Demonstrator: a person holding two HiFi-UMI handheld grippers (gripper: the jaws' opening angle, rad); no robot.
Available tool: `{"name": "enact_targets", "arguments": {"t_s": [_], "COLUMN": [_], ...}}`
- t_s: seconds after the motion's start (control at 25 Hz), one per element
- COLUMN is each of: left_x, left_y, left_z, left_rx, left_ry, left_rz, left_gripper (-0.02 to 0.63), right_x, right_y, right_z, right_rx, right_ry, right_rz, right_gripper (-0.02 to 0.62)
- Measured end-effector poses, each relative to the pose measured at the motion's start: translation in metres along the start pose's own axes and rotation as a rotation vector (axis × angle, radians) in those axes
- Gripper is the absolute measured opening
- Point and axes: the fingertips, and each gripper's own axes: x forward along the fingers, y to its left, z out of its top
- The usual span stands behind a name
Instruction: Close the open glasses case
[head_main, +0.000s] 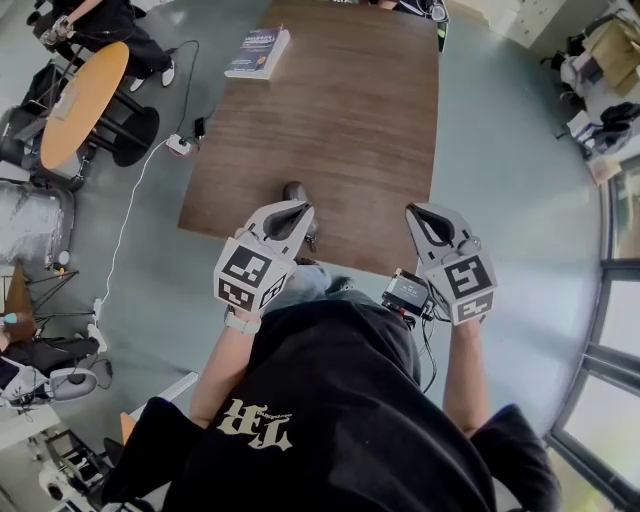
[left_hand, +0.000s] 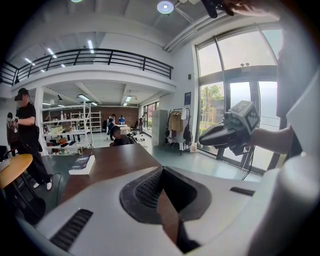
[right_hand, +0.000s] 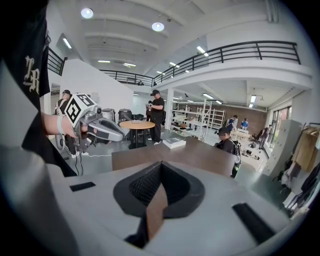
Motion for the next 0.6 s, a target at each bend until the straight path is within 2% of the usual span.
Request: {"name": "enact_targets", "arguments": {"t_s": [0.6], "left_x": [-0.001], "left_y": [-0.008], "left_z": [-0.006], "left_rx": [0.01], "left_ry": [0.021], "left_rz": [-0.013], "left_gripper": [0.006], "right_x": [-0.008], "right_y": [0.001], "right_z": [-0.015], "right_rx": [0.035], "right_ry": [0.002], "right_rz": [-0.01], "right_gripper": [-0.011]}}
